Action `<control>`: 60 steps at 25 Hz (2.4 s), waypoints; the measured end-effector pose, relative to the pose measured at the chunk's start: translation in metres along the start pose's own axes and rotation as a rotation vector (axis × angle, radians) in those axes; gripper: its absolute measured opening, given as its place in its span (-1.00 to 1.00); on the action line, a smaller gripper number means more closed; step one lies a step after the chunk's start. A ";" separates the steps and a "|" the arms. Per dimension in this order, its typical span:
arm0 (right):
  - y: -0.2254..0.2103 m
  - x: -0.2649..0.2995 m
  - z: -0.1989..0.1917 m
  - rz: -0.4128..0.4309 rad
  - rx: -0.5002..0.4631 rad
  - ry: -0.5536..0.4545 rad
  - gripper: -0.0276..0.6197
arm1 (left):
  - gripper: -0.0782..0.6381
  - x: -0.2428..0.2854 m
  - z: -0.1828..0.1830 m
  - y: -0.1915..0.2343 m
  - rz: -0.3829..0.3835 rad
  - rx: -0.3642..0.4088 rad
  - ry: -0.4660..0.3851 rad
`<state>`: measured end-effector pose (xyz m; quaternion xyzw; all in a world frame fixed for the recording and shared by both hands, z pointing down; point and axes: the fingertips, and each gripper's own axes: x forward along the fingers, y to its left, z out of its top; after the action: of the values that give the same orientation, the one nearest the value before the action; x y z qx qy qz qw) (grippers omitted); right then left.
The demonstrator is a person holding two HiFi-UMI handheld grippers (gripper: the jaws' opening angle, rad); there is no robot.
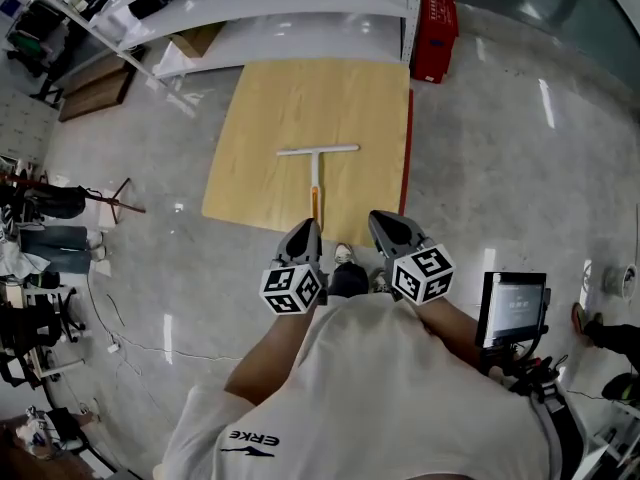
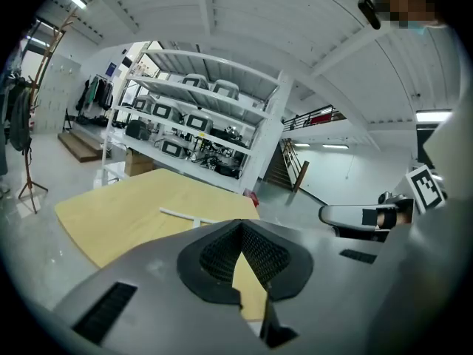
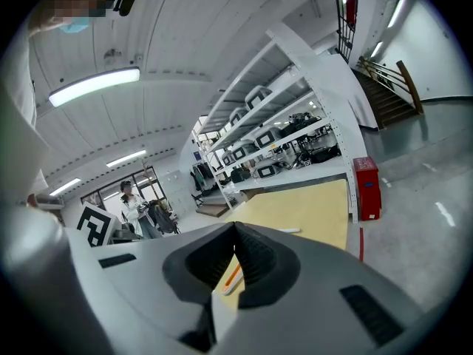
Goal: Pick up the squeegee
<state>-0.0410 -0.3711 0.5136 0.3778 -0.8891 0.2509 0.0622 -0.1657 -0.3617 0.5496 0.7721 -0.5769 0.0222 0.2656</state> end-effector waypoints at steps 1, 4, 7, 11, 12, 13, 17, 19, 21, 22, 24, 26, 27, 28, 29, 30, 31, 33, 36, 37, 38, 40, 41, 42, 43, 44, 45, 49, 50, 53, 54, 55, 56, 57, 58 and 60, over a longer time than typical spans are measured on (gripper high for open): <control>-0.003 0.008 0.002 -0.007 0.000 0.005 -0.90 | -0.77 0.008 0.002 0.007 0.004 0.001 0.007; -0.015 0.032 0.005 -0.022 0.004 0.021 -0.90 | -0.77 0.033 0.006 0.028 0.012 0.002 0.019; -0.029 0.047 0.001 -0.034 0.015 0.041 -0.90 | -0.77 0.057 0.000 0.039 0.013 0.003 0.044; -0.044 0.087 -0.006 -0.048 0.029 0.067 -0.90 | -0.77 0.095 -0.010 0.074 0.017 0.001 0.091; -0.045 0.090 -0.006 -0.051 0.032 0.071 -0.90 | -0.77 0.098 -0.011 0.077 0.016 0.004 0.103; -0.044 0.089 -0.007 -0.055 0.035 0.076 -0.90 | -0.77 0.100 -0.013 0.077 0.014 0.009 0.115; -0.045 0.087 -0.007 -0.071 0.046 0.090 -0.90 | -0.77 0.109 -0.020 0.076 -0.003 0.040 0.158; -0.045 0.088 -0.007 -0.076 0.049 0.097 -0.90 | -0.77 0.114 -0.023 0.079 -0.004 0.048 0.180; -0.046 0.089 -0.006 -0.085 0.051 0.103 -0.90 | -0.77 0.119 -0.027 0.082 0.002 0.053 0.202; -0.047 0.090 -0.006 -0.090 0.051 0.105 -0.90 | -0.77 0.122 -0.028 0.083 0.003 0.055 0.211; -0.050 0.090 -0.004 -0.102 0.052 0.108 -0.90 | -0.75 0.129 -0.029 0.085 0.003 0.058 0.227; -0.053 0.090 -0.002 -0.114 0.055 0.109 -0.90 | -0.65 0.137 -0.032 0.087 0.002 0.057 0.243; -0.055 0.091 -0.002 -0.120 0.056 0.110 -0.90 | -0.58 0.141 -0.033 0.088 0.002 0.055 0.251; -0.057 0.091 -0.001 -0.126 0.057 0.111 -0.90 | -0.54 0.146 -0.034 0.089 0.001 0.054 0.259; -0.059 0.091 -0.001 -0.133 0.059 0.113 -0.90 | -0.52 0.150 -0.035 0.089 0.001 0.055 0.265; -0.060 0.090 -0.001 -0.140 0.061 0.115 -0.90 | -0.51 0.153 -0.036 0.090 0.001 0.058 0.271; -0.062 0.089 -0.001 -0.147 0.064 0.117 -0.90 | -0.50 0.157 -0.037 0.090 0.002 0.062 0.278; -0.065 0.088 -0.002 -0.157 0.073 0.122 -0.90 | -0.47 0.162 -0.040 0.091 0.009 0.068 0.293; -0.065 0.088 -0.003 -0.160 0.083 0.133 -0.90 | -0.45 0.169 -0.044 0.095 0.028 0.075 0.315; -0.065 0.088 -0.003 -0.160 0.085 0.136 -0.90 | -0.44 0.171 -0.045 0.095 0.033 0.076 0.321; -0.065 0.088 -0.004 -0.160 0.086 0.138 -0.90 | -0.43 0.172 -0.047 0.095 0.036 0.076 0.326; -0.065 0.089 -0.004 -0.162 0.088 0.143 -0.90 | -0.41 0.176 -0.049 0.094 0.039 0.076 0.339; -0.065 0.089 -0.004 -0.162 0.089 0.146 -0.90 | -0.40 0.178 -0.051 0.094 0.040 0.078 0.346; -0.065 0.090 -0.004 -0.162 0.090 0.147 -0.90 | -0.40 0.179 -0.053 0.094 0.042 0.079 0.354; -0.064 0.090 -0.004 -0.162 0.091 0.148 -0.90 | -0.39 0.180 -0.055 0.095 0.045 0.080 0.363; -0.064 0.091 -0.003 -0.162 0.091 0.148 -0.90 | -0.39 0.181 -0.057 0.096 0.050 0.080 0.371; -0.064 0.091 -0.003 -0.162 0.091 0.148 -0.90 | -0.38 0.182 -0.059 0.098 0.055 0.079 0.378; -0.066 0.090 -0.005 -0.167 0.091 0.155 -0.90 | -0.38 0.185 -0.066 0.101 0.067 0.067 0.397; -0.067 0.089 -0.006 -0.169 0.092 0.158 -0.90 | -0.38 0.186 -0.067 0.101 0.068 0.064 0.401; -0.069 0.089 -0.007 -0.175 0.094 0.163 -0.90 | -0.38 0.190 -0.069 0.101 0.071 0.067 0.412; -0.069 0.089 -0.007 -0.176 0.095 0.163 -0.90 | -0.38 0.191 -0.069 0.101 0.073 0.069 0.416; -0.069 0.089 -0.008 -0.177 0.095 0.164 -0.90 | -0.38 0.192 -0.070 0.102 0.075 0.070 0.420; -0.069 0.088 -0.008 -0.177 0.096 0.165 -0.90 | -0.39 0.193 -0.071 0.102 0.078 0.069 0.423; -0.069 0.088 -0.008 -0.177 0.097 0.165 -0.90 | -0.39 0.194 -0.072 0.103 0.081 0.069 0.427; -0.069 0.088 -0.009 -0.176 0.098 0.165 -0.90 | -0.39 0.194 -0.072 0.103 0.084 0.070 0.430; -0.070 0.088 -0.008 -0.176 0.099 0.165 -0.90 | -0.39 0.195 -0.073 0.104 0.090 0.073 0.434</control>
<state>-0.0544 -0.4642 0.5752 0.4352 -0.8307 0.3185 0.1382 -0.1746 -0.5219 0.7187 0.7319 -0.5389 0.2203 0.3540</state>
